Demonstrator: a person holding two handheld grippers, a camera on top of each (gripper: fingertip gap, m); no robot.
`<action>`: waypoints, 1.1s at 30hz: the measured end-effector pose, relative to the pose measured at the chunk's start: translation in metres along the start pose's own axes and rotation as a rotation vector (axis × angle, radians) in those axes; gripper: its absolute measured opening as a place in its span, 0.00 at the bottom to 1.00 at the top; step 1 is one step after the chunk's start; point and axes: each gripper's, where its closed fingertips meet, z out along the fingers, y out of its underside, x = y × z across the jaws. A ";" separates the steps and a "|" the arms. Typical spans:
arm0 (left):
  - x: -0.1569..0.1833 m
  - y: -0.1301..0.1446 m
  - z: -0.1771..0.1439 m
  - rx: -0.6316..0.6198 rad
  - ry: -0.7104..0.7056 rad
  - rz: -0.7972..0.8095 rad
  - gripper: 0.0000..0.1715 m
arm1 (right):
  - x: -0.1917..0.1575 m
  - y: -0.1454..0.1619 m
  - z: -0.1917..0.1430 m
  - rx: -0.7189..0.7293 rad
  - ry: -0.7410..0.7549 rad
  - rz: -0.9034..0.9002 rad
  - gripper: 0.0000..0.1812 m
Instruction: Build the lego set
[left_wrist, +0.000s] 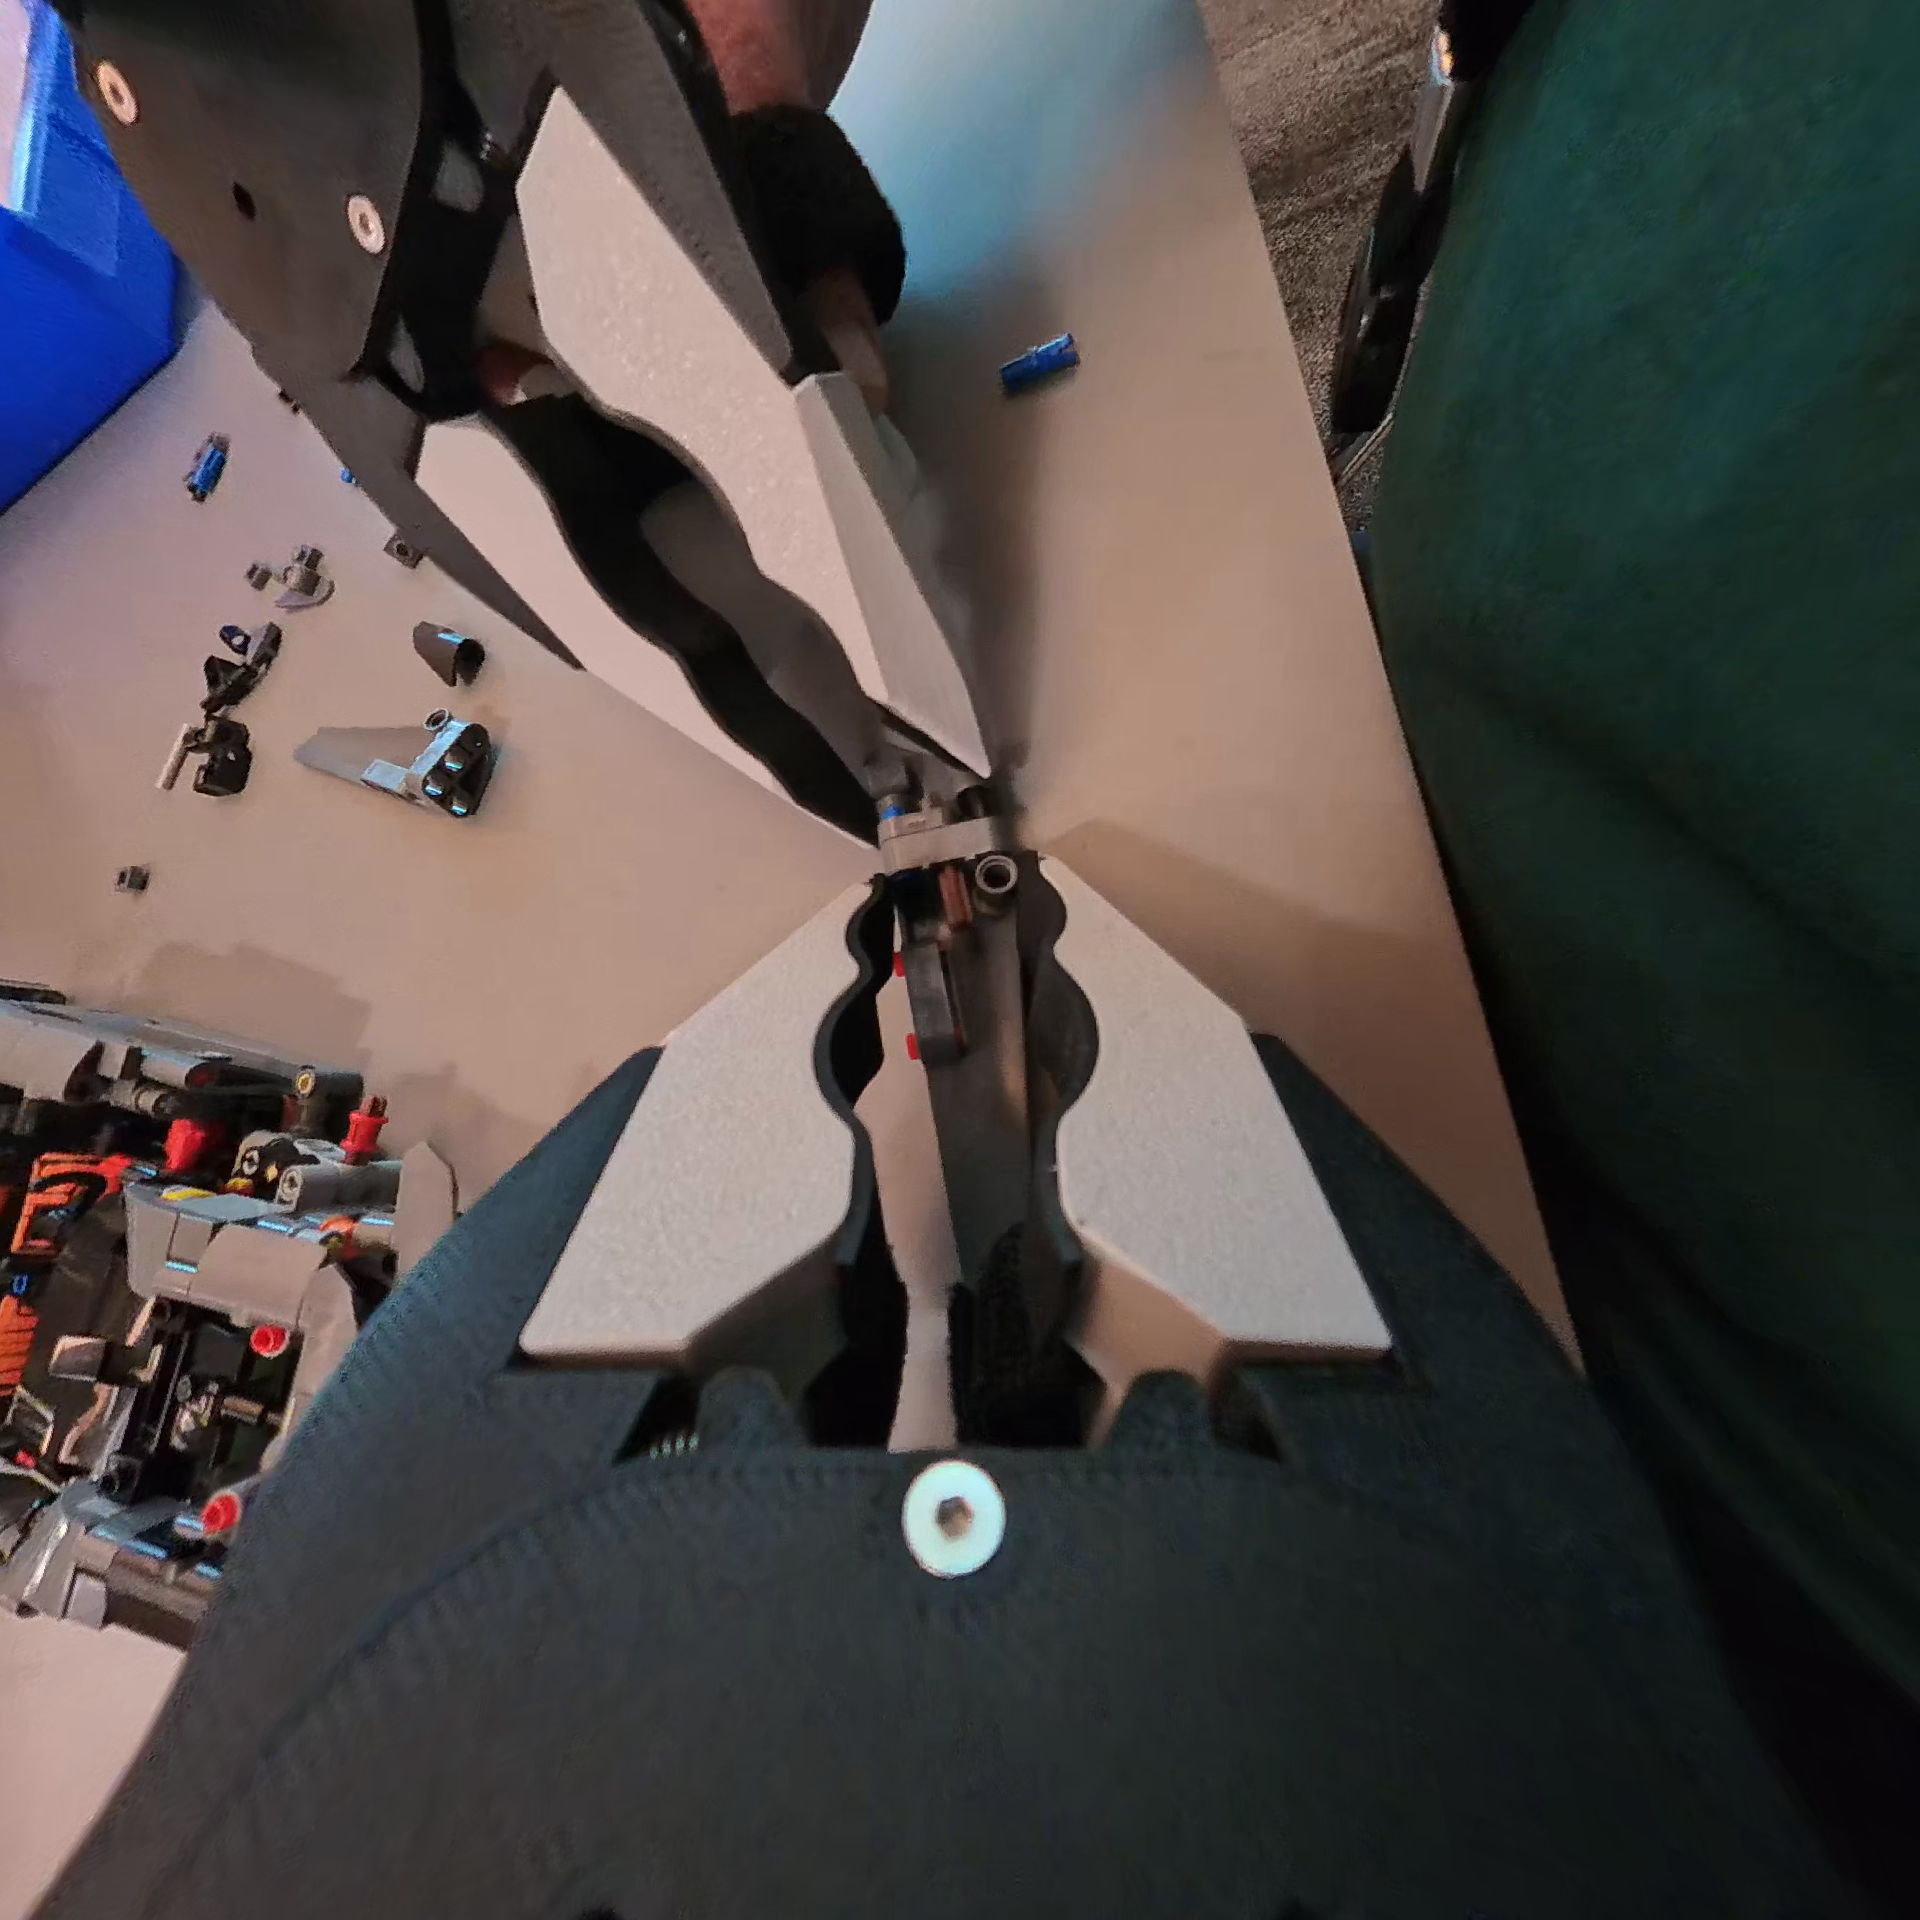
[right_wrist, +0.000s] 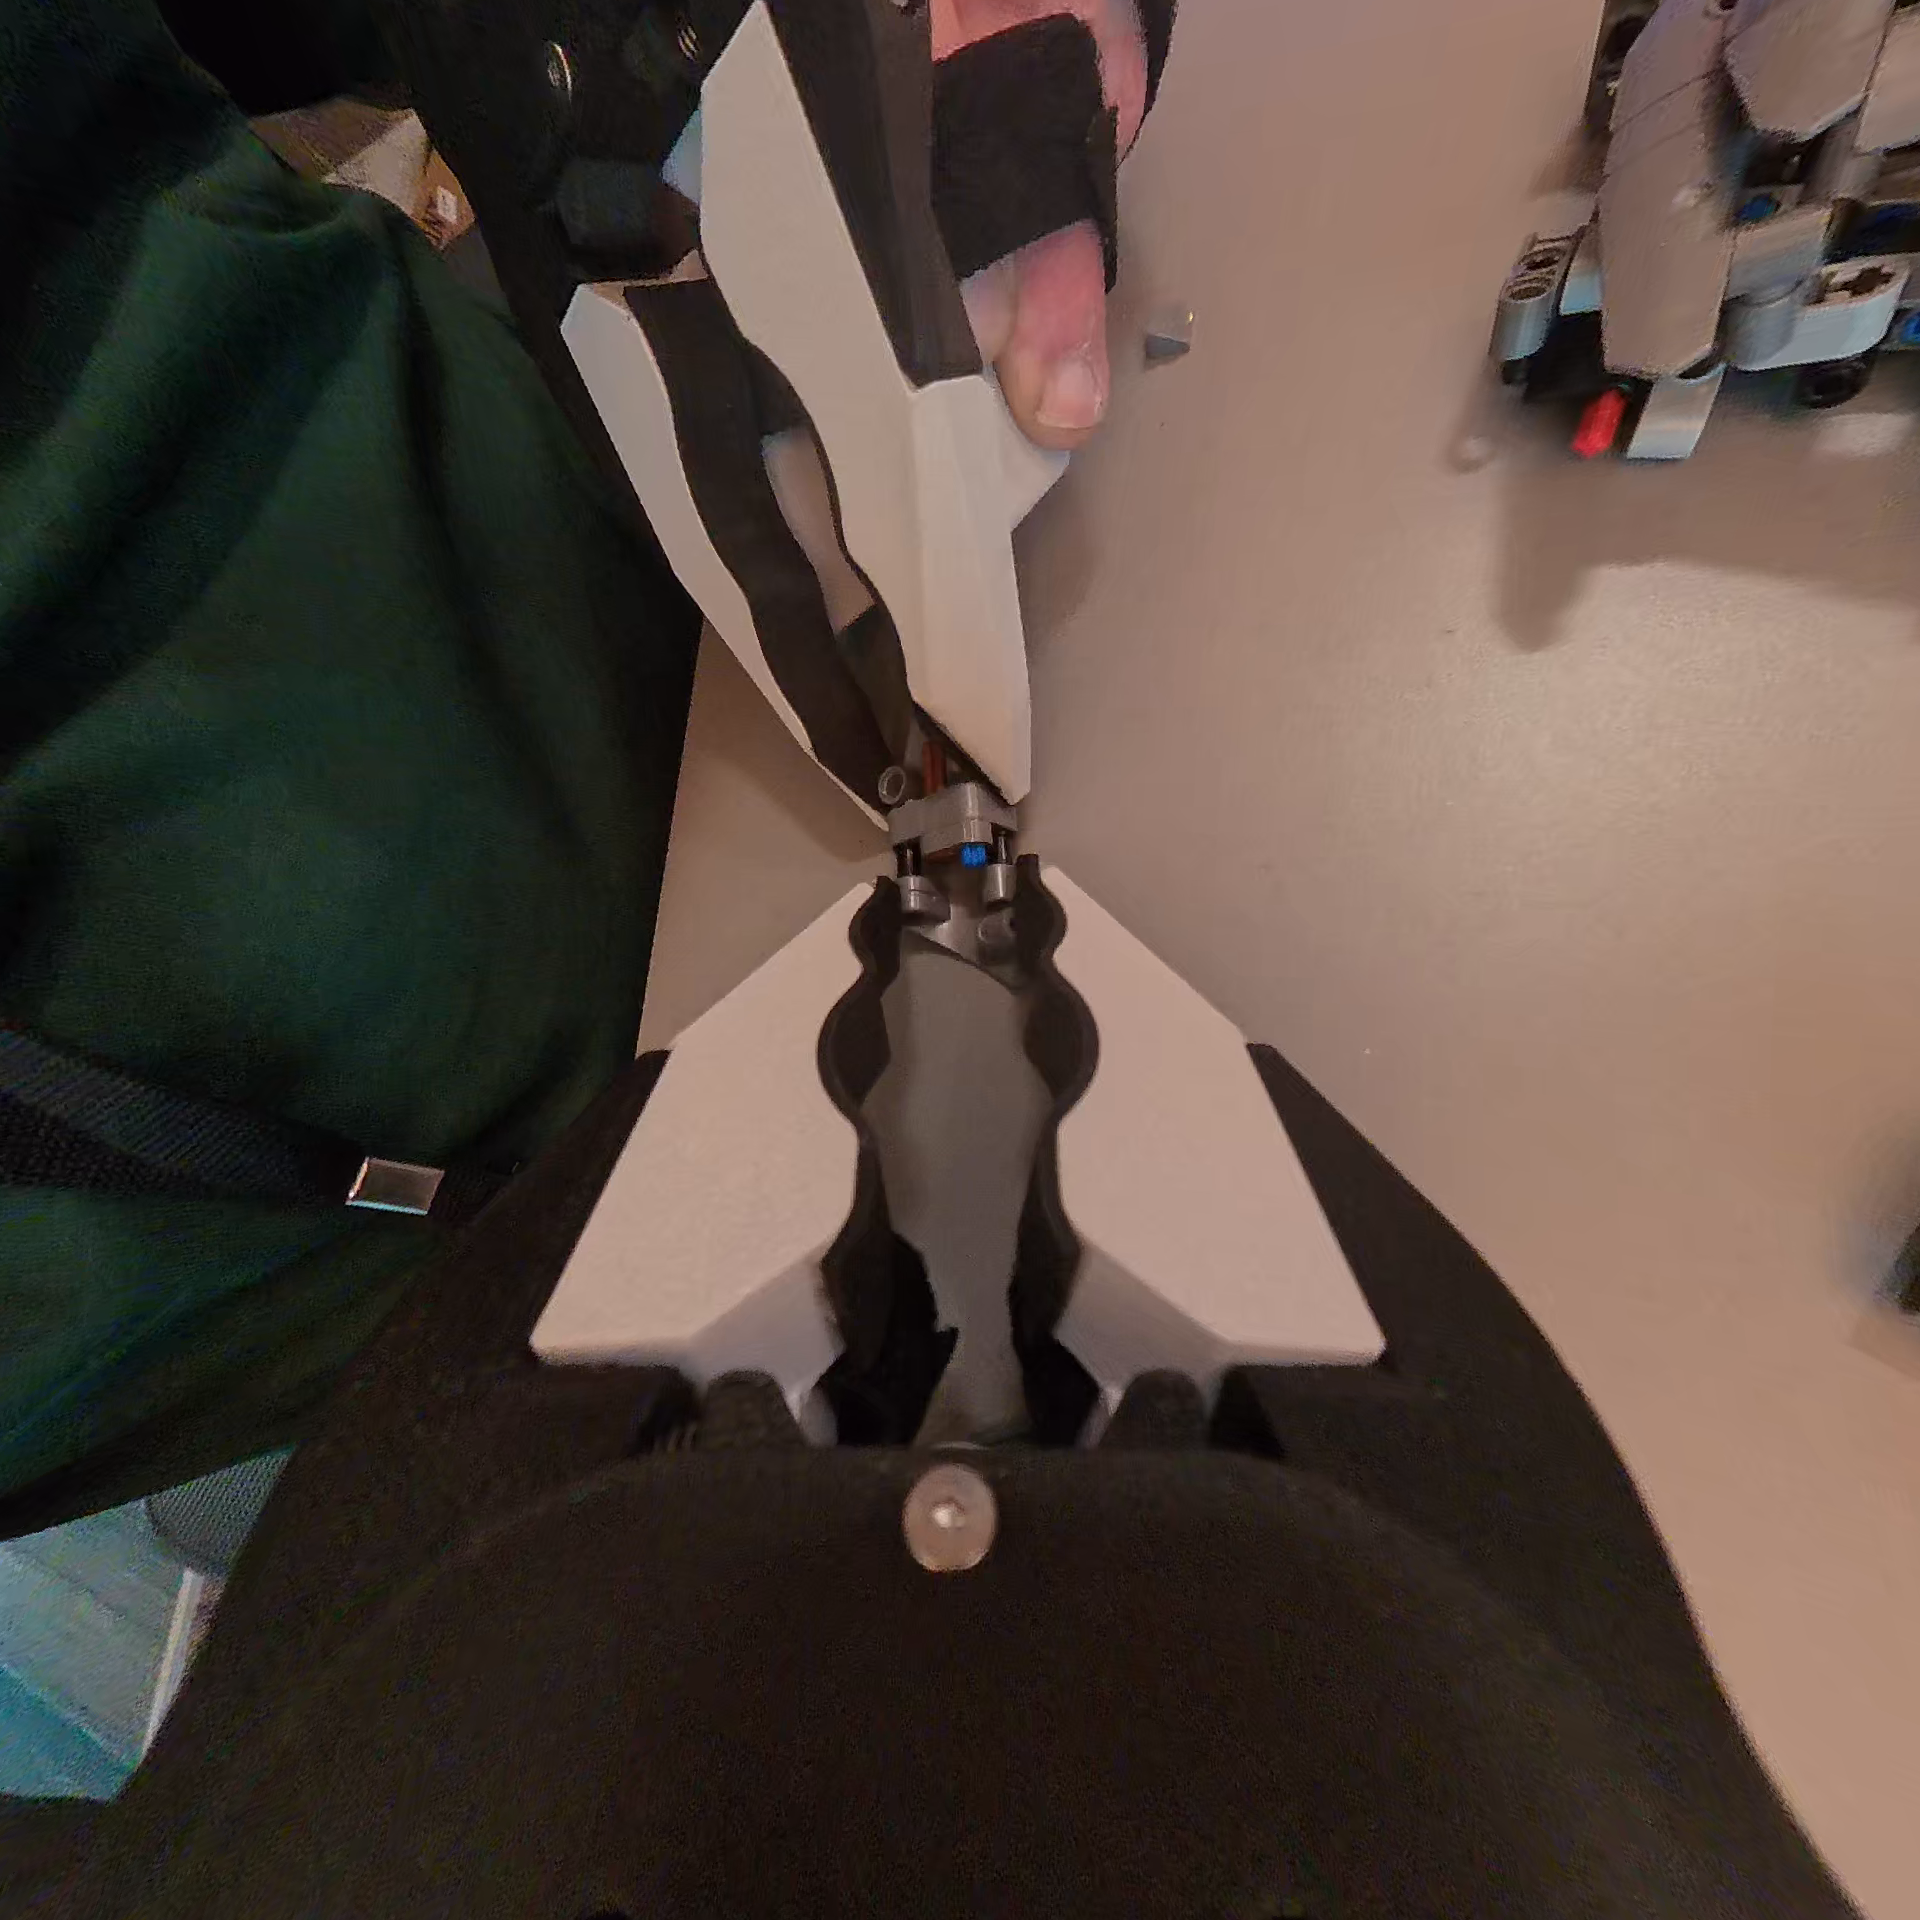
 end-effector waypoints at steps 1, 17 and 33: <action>0.000 0.000 0.000 -0.001 0.010 -0.006 0.13 | 0.000 0.000 0.000 -0.002 -0.007 0.002 0.11; 0.000 0.001 0.002 0.017 0.107 -0.191 0.14 | 0.000 -0.005 0.005 0.020 0.095 -0.063 0.11; -0.005 0.000 0.005 0.023 0.111 -0.200 0.14 | 0.002 0.001 -0.018 0.015 0.197 -0.109 0.15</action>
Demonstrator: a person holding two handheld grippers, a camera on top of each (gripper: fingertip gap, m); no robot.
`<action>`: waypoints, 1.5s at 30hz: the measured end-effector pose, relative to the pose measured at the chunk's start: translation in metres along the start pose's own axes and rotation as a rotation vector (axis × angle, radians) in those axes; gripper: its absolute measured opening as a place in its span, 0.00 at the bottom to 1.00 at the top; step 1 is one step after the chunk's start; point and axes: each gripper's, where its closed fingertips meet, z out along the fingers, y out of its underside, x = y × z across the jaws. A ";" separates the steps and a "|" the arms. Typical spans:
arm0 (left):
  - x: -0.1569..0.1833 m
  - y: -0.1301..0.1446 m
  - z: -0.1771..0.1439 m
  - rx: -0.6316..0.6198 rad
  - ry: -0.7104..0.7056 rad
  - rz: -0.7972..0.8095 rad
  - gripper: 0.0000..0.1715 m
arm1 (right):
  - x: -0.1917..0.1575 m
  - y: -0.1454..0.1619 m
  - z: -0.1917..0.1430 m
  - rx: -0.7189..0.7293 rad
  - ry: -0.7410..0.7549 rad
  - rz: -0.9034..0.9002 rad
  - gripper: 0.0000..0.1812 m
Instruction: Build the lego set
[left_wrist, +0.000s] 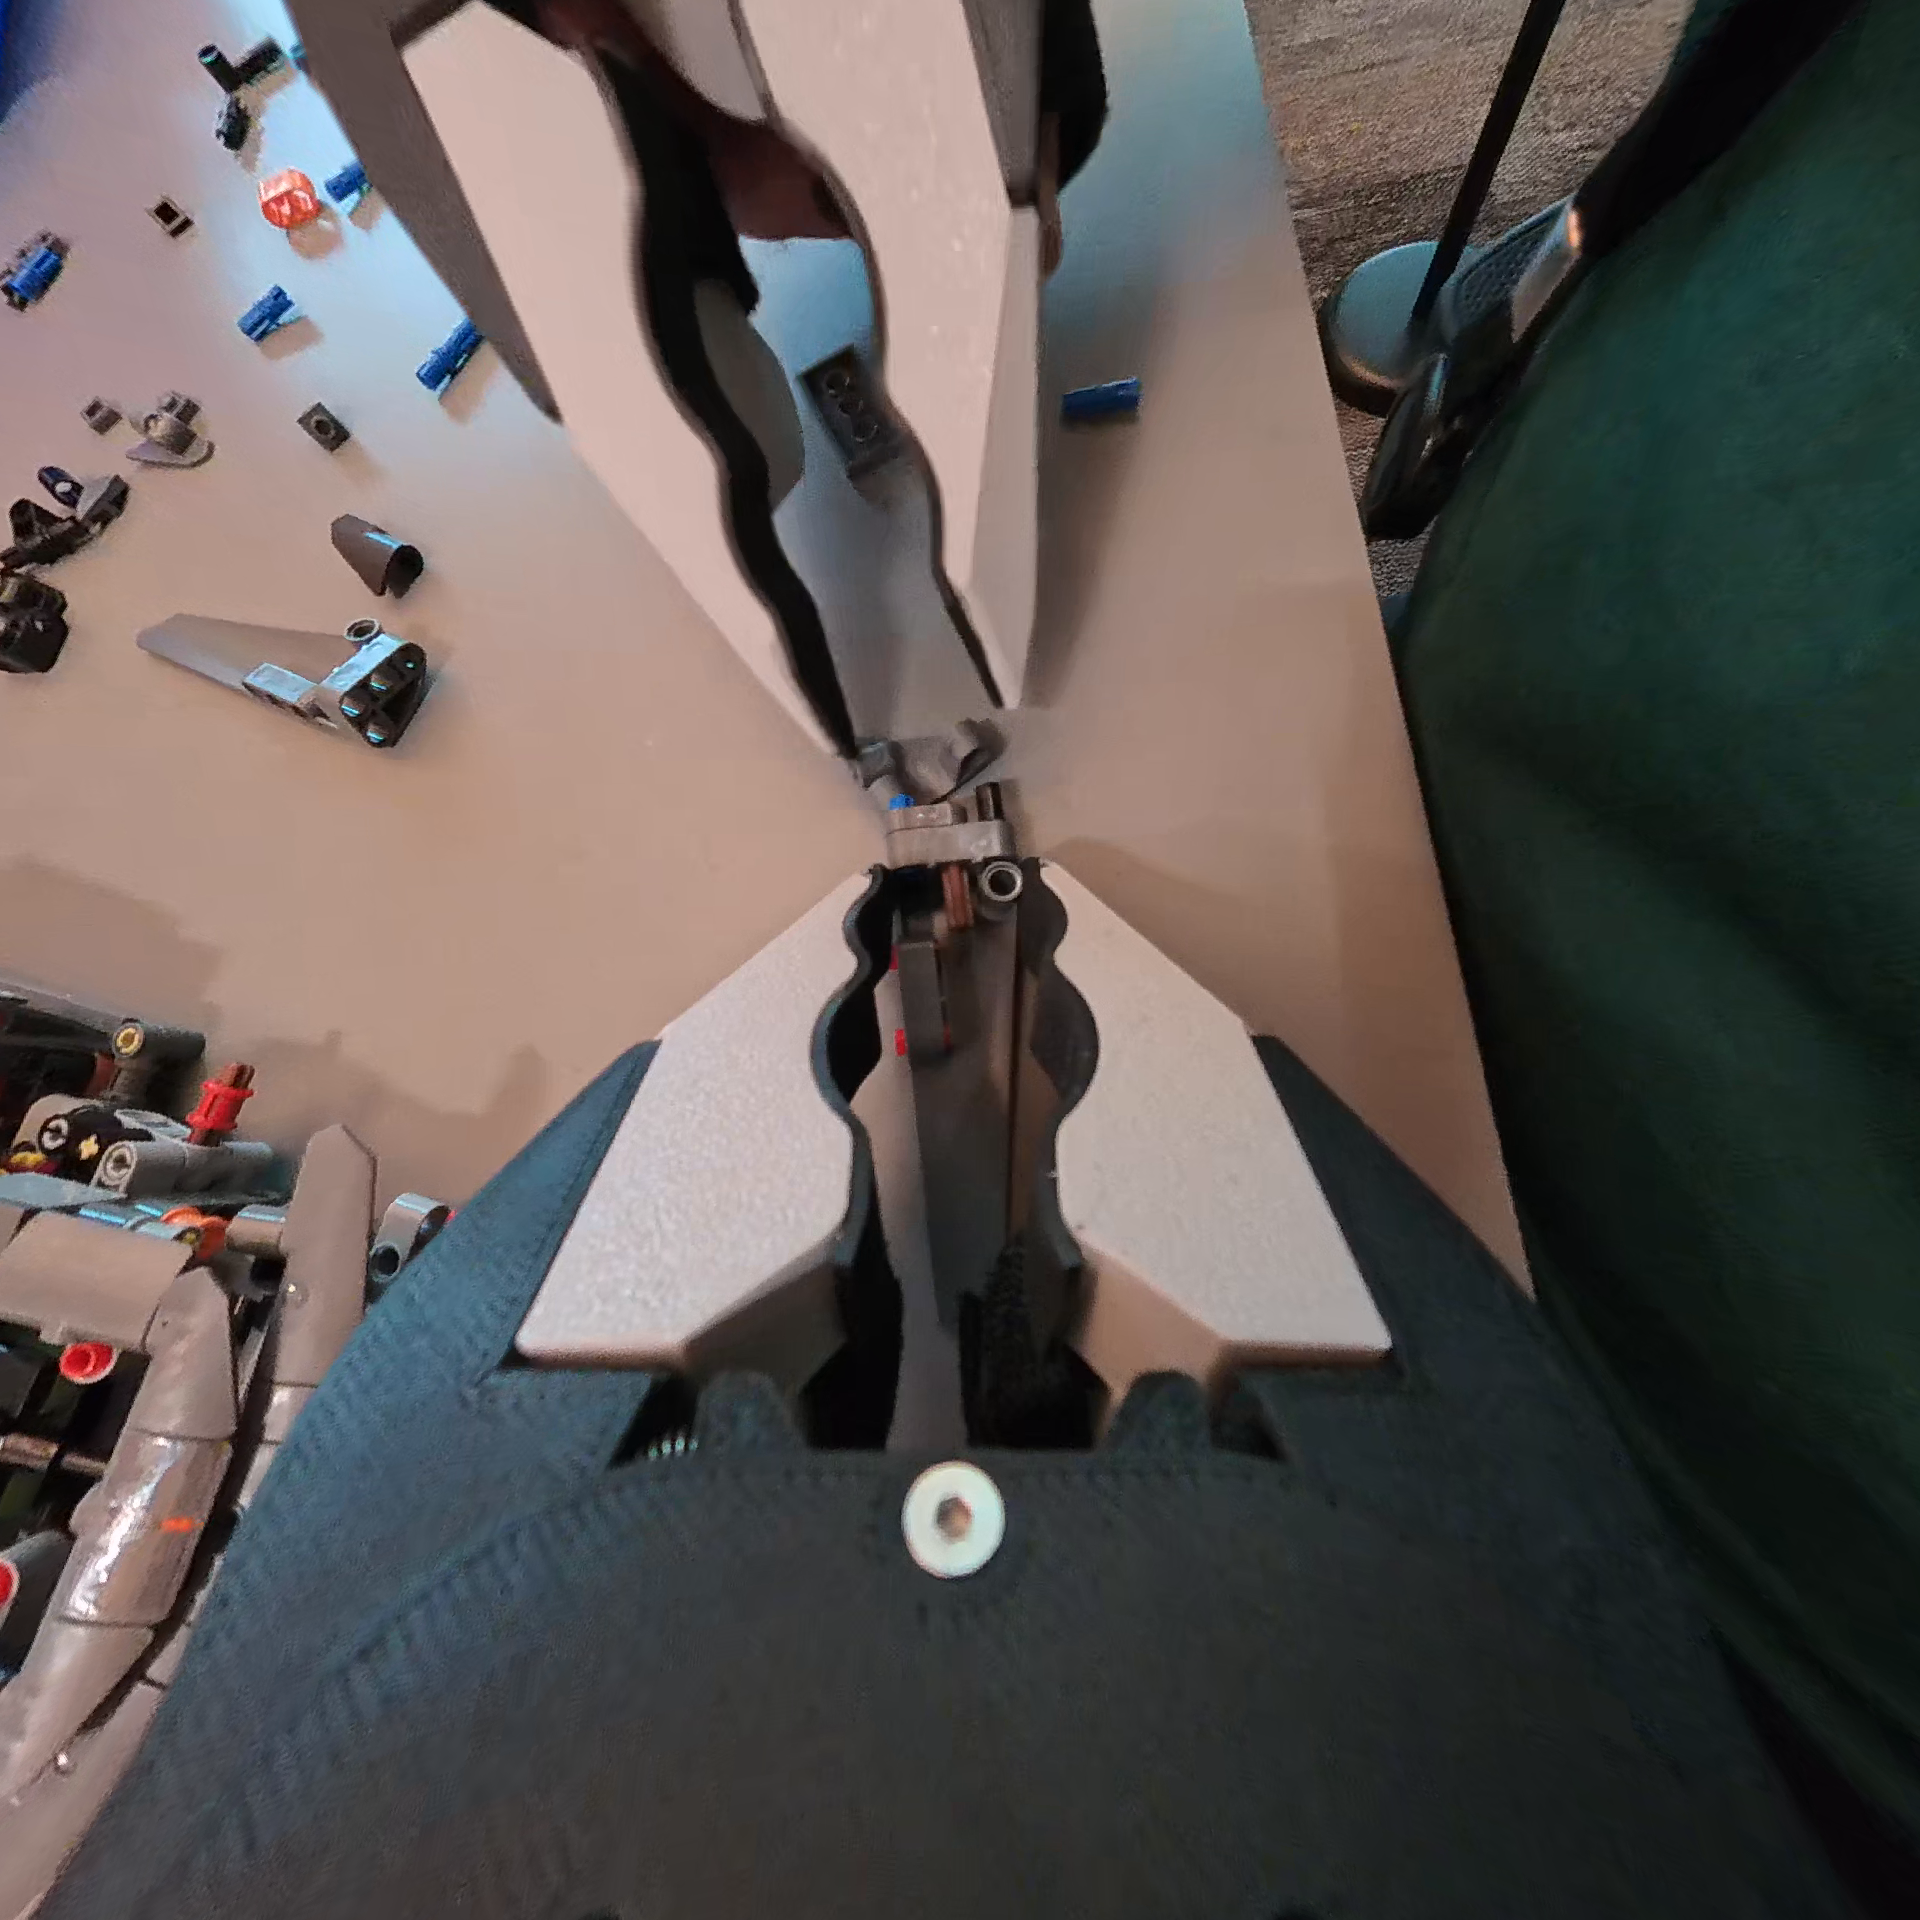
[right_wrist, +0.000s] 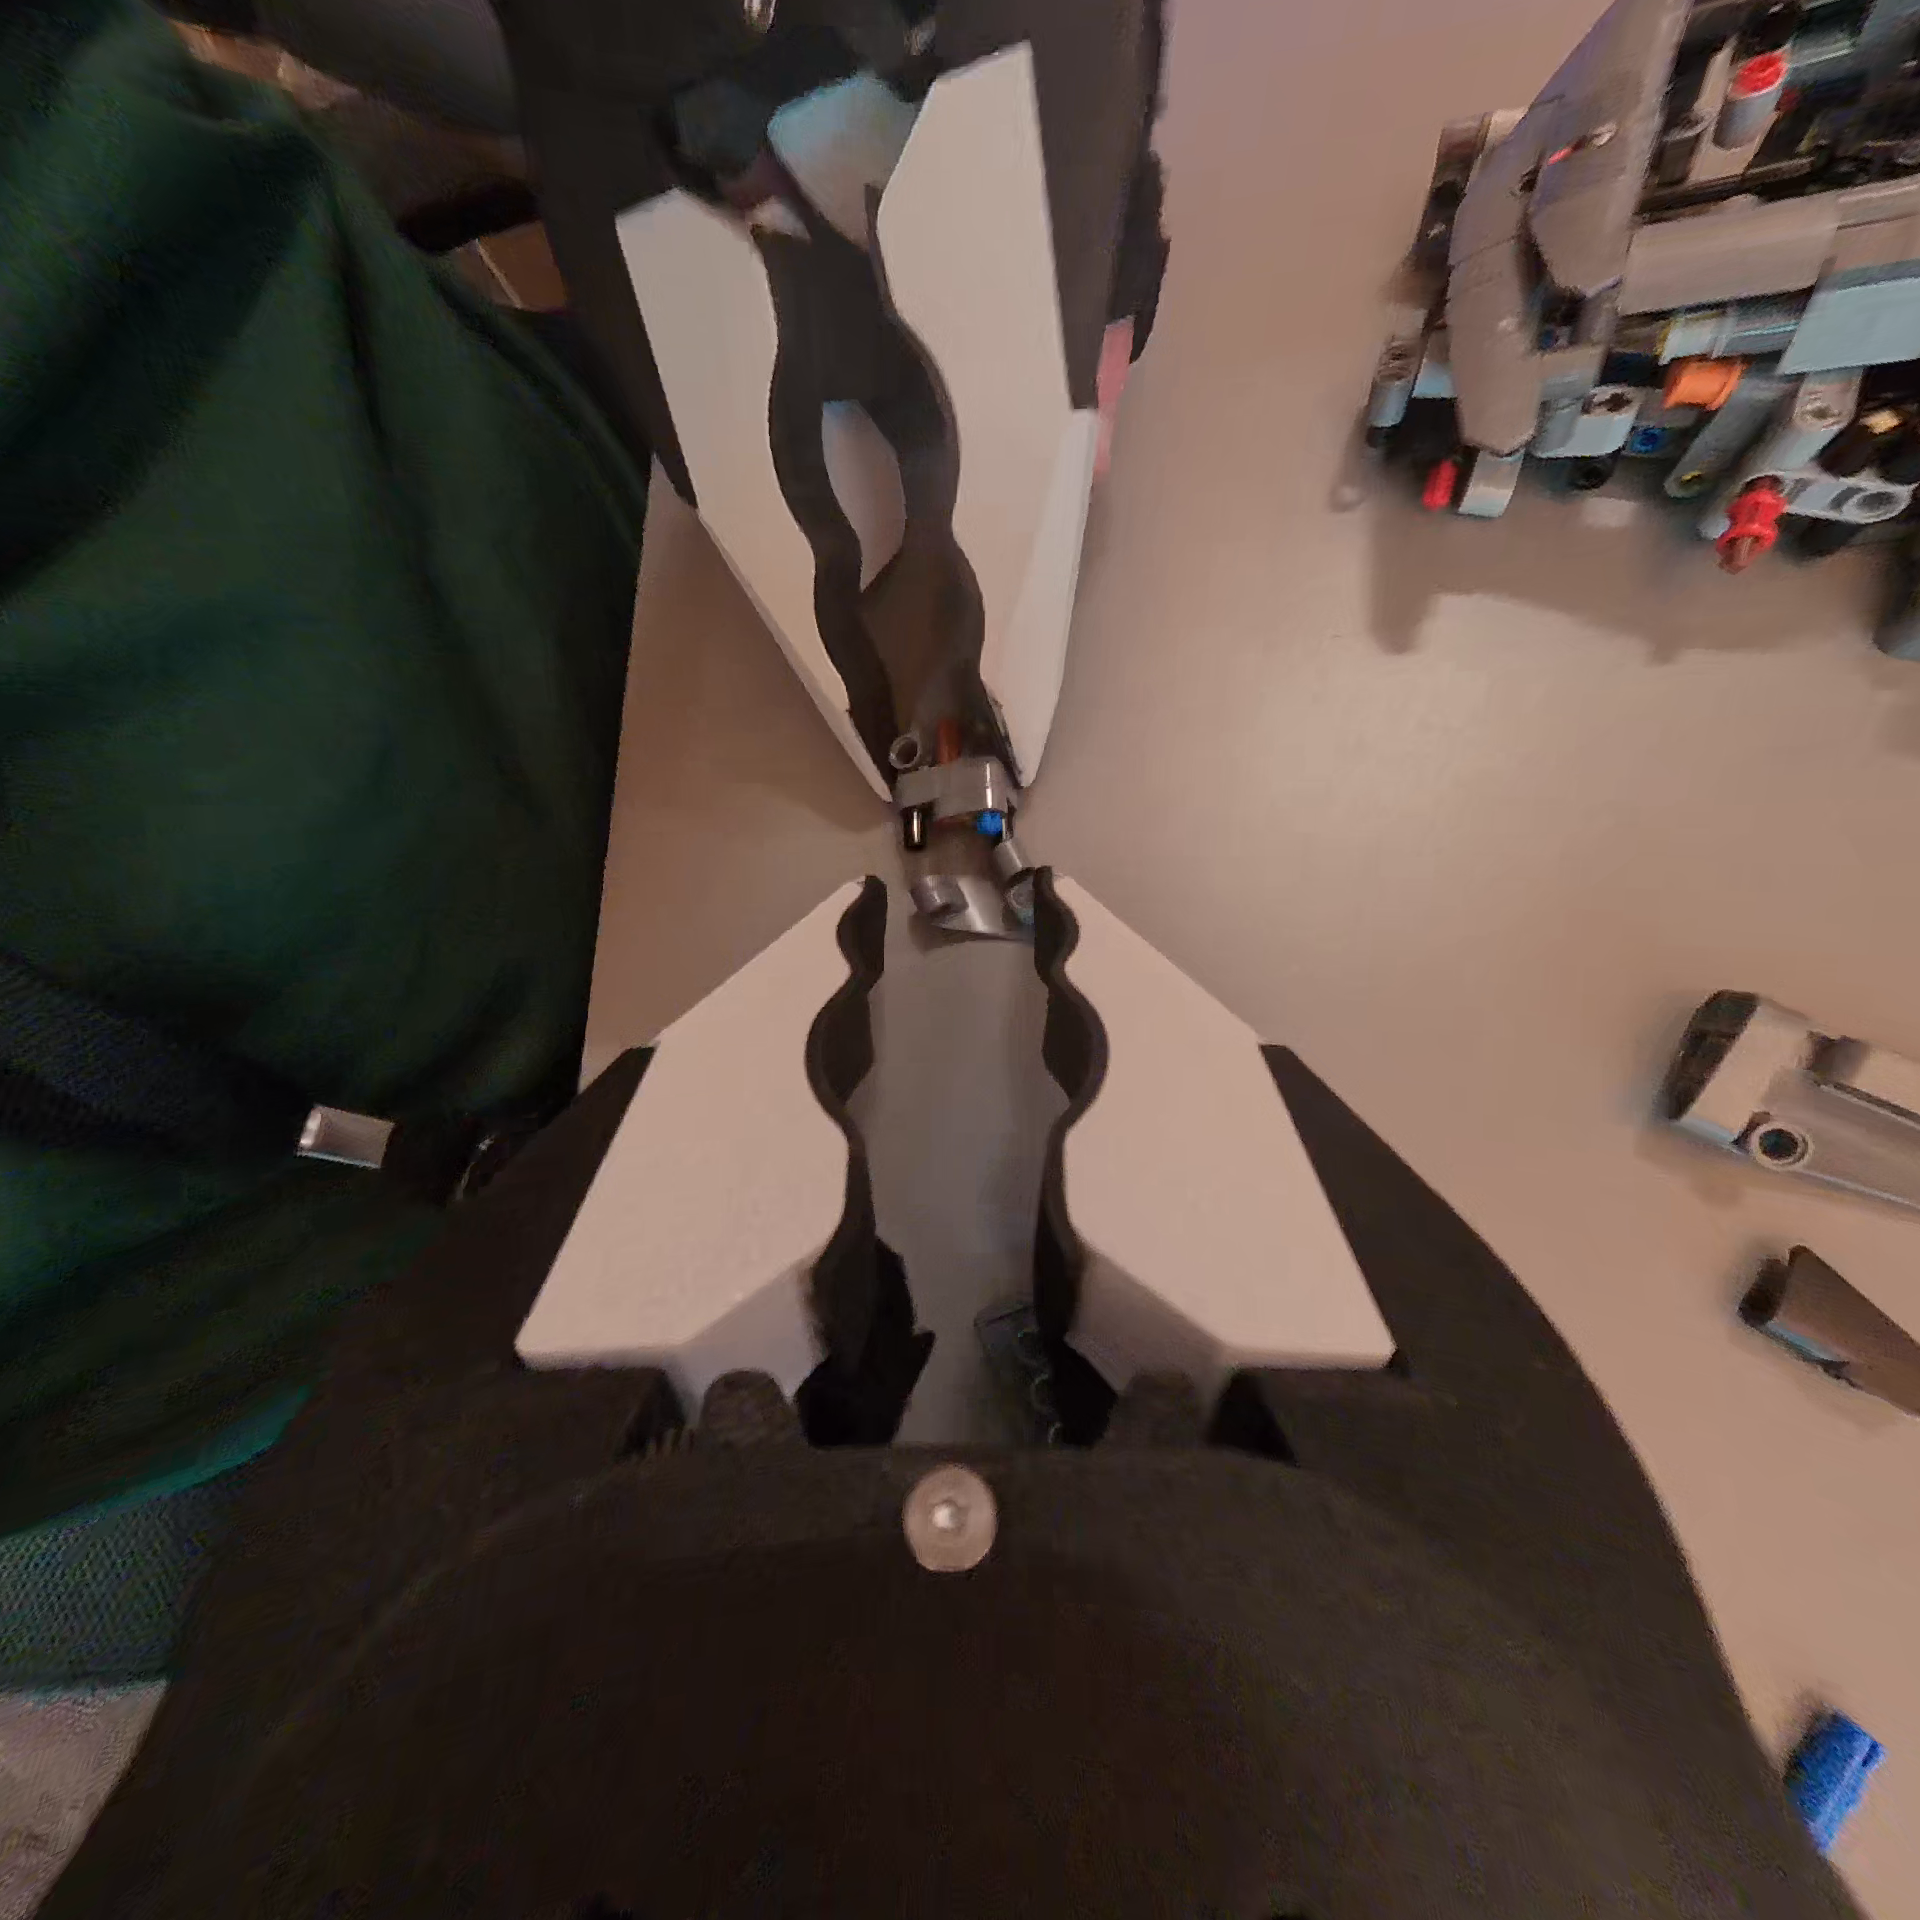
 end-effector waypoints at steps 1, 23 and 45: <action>0.000 0.000 0.000 0.000 0.002 0.000 0.14 | 0.001 0.003 0.003 -0.023 0.016 -0.022 0.15; -0.001 -0.001 0.001 -0.003 -0.013 -0.007 0.13 | 0.000 0.011 0.008 -0.080 0.037 -0.204 0.02; -0.004 0.000 0.000 -0.028 -0.048 0.001 0.13 | -0.005 0.007 0.007 -0.039 0.033 -0.173 0.06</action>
